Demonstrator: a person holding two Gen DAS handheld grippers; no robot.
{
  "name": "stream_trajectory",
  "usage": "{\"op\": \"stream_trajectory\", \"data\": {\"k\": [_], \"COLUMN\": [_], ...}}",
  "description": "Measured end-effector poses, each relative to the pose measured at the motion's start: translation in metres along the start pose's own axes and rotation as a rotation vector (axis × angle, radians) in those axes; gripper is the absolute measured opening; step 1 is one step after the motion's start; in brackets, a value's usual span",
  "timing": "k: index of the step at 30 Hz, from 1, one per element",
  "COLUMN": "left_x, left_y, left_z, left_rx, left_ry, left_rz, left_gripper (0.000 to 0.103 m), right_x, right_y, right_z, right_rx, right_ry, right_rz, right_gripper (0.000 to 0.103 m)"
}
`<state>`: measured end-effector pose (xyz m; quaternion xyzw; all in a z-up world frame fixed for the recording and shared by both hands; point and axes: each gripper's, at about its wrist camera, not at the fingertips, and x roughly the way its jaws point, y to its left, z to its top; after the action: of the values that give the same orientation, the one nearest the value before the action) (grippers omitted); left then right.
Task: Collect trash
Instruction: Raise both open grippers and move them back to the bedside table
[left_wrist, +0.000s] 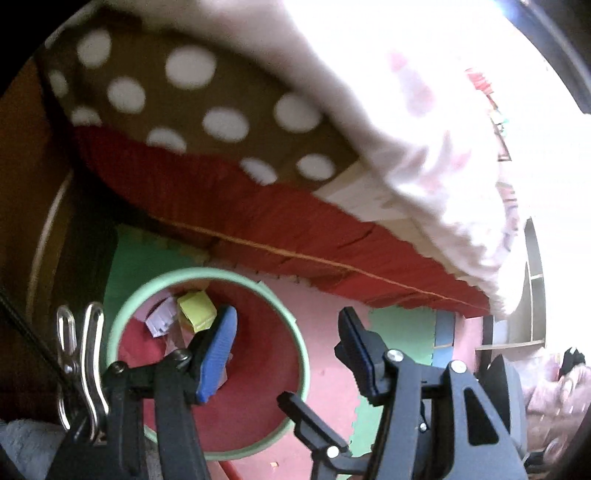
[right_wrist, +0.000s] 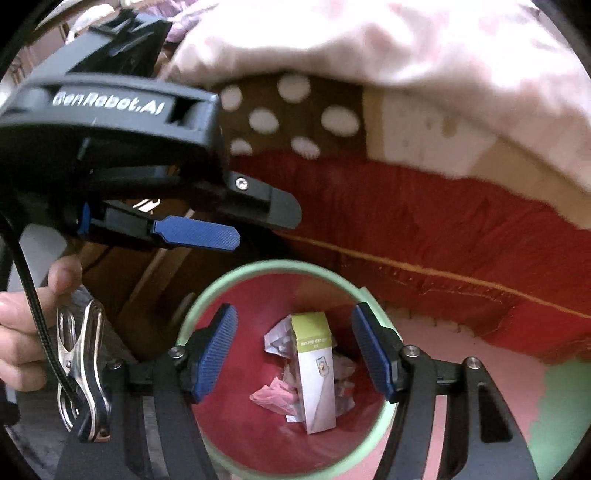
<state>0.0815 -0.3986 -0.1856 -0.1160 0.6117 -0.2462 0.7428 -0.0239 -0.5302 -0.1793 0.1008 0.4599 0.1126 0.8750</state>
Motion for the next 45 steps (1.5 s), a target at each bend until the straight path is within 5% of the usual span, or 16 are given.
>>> {"op": "stream_trajectory", "data": {"k": [11,20,36,45], "left_x": [-0.111,-0.197,-0.364,-0.446], "left_y": [-0.049,-0.065,-0.012,0.043], "left_z": [-0.035,-0.063,-0.138,-0.174], "left_rx": [0.173,0.213,0.151,0.057], "left_ry": [-0.234,-0.403,-0.74,-0.942], "left_rz": [-0.011,-0.048,-0.016,0.137], "left_gripper": [0.06,0.06,0.06,0.067], "right_x": [-0.07,-0.134,-0.206,-0.211], "right_y": [0.021,0.05,0.166,0.245], "right_z": [0.012,0.022,0.045,0.064], "right_rx": [0.009,-0.001,-0.145,-0.271], "right_ry": [-0.144,-0.268,-0.414,-0.434], "right_rz": [0.026,0.057,0.239,0.404], "right_gripper": [0.066,0.066,0.068,0.068]}}
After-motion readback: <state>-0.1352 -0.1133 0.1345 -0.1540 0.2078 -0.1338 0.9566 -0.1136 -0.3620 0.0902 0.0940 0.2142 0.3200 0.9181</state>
